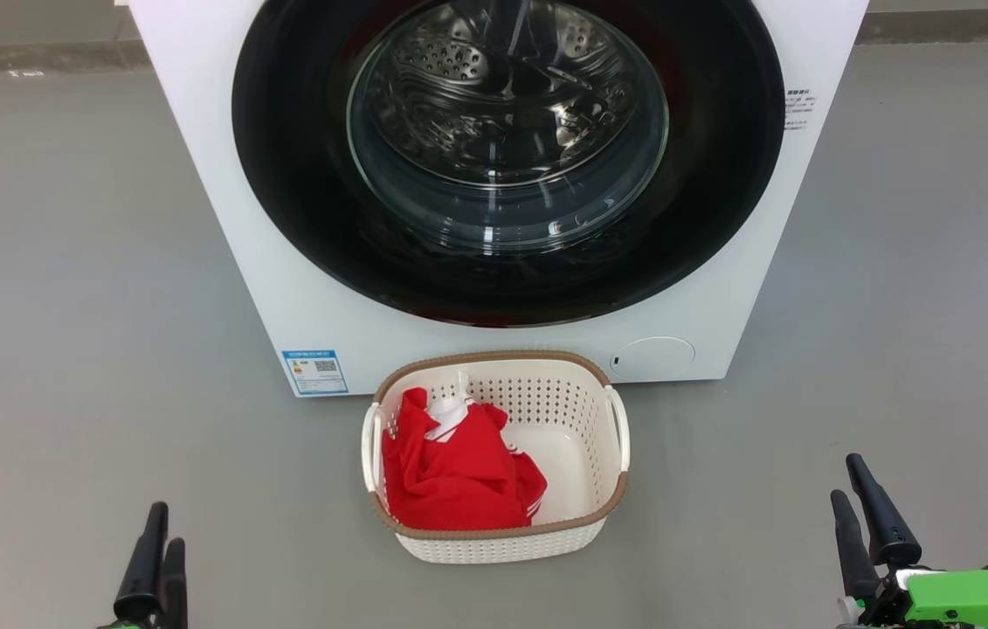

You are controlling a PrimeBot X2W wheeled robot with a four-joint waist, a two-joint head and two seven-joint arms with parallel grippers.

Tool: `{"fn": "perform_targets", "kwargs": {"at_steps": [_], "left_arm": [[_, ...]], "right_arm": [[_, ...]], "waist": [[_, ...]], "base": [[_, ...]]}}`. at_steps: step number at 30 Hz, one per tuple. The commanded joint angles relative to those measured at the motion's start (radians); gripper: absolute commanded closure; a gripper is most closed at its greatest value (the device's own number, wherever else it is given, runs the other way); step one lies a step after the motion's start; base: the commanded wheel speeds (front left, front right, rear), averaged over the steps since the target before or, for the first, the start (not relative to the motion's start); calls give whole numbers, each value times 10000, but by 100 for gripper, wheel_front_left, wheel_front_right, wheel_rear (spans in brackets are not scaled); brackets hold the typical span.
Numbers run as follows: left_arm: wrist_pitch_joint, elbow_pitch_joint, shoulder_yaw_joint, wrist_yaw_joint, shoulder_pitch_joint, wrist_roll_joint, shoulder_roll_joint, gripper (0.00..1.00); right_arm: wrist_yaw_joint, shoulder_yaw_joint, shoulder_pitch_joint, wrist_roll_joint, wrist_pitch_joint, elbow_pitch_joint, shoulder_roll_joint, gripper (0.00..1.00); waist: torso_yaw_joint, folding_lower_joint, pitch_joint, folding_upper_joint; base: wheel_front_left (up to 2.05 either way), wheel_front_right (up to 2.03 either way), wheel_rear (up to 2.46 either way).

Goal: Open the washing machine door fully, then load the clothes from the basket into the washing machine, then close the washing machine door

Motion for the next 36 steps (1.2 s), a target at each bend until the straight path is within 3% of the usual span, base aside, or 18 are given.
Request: {"fn": "perform_targets", "kwargs": {"at_steps": [1,5,36], "left_arm": [[-72,-289,38,-3,-347,-16,132,0],[-191,-350,8,-4,-364,-11,140,0],[-1121,-986,-507,-15,-513,1008,374,0]], "right_arm": [[1,57,-321,37,-76,-276,-70,0],[2,108,-351,43,-124,-364,-72,0],[5,845,-602,-521,-808,-1182,-331,0]], "waist": [[1,12,-1,0],[10,-4,22,0],[97,-4,52,0]], "base": [[0,0,0],[0,0,0],[0,0,0]]}}
